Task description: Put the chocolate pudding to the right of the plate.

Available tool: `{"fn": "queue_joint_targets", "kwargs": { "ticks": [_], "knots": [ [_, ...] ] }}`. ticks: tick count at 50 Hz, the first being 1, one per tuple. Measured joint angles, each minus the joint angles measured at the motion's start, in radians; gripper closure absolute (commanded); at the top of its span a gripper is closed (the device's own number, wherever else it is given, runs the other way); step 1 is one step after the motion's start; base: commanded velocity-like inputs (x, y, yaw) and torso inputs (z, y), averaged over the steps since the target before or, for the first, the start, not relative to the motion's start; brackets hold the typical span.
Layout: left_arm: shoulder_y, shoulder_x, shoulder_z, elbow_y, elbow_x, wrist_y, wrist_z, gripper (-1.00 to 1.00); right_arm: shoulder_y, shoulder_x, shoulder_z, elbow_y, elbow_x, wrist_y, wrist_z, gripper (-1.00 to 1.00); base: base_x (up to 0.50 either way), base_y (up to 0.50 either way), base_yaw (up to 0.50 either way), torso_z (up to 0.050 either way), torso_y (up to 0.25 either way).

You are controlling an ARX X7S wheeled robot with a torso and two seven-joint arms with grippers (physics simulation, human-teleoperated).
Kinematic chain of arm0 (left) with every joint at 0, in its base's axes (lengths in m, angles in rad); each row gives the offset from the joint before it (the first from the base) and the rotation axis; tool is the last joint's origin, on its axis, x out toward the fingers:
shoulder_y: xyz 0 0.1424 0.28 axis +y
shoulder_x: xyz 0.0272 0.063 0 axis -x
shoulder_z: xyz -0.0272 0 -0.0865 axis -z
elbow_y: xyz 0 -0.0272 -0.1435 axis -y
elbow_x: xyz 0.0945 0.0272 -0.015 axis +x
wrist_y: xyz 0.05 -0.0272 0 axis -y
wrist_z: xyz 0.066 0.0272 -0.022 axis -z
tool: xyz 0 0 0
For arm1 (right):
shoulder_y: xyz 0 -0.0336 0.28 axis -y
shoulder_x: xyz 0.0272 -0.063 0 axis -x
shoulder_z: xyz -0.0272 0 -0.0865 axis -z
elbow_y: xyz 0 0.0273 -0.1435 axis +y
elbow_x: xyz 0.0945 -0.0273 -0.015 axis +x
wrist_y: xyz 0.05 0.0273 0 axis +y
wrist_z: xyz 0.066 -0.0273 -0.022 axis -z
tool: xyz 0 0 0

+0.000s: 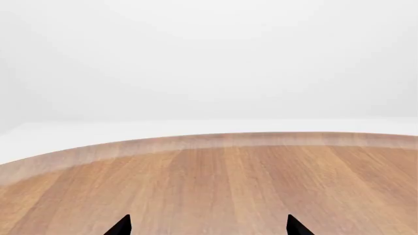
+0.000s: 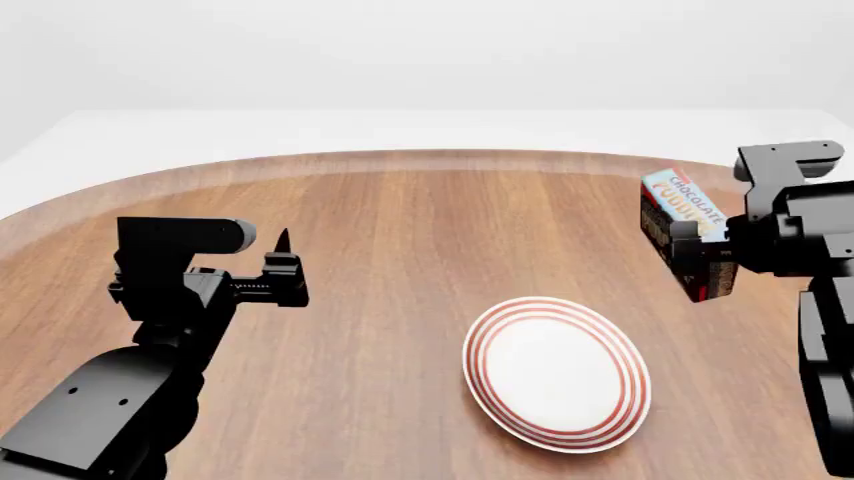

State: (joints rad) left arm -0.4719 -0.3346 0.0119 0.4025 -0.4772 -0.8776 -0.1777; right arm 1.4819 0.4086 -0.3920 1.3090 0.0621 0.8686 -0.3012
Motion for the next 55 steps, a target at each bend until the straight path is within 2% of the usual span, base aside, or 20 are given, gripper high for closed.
{"fn": "queue_joint_targets", "kwargs": {
  "ticks": [25,55],
  "knots": [
    [0.002,-0.008,-0.001,0.005,-0.009,0.0,-0.009,-1.0,-0.086,0.068,0.241,0.0,-0.021,0.108,0.103,1.0,0.0,0.0,0.0,0.0,0.0],
    [0.005,-0.013,0.006,0.011,-0.017,0.001,-0.019,-1.0,-0.181,0.079,0.351,0.0,-0.052,0.097,0.165,1.0,0.0,0.0,0.0,0.0,0.0]
  ]
}}
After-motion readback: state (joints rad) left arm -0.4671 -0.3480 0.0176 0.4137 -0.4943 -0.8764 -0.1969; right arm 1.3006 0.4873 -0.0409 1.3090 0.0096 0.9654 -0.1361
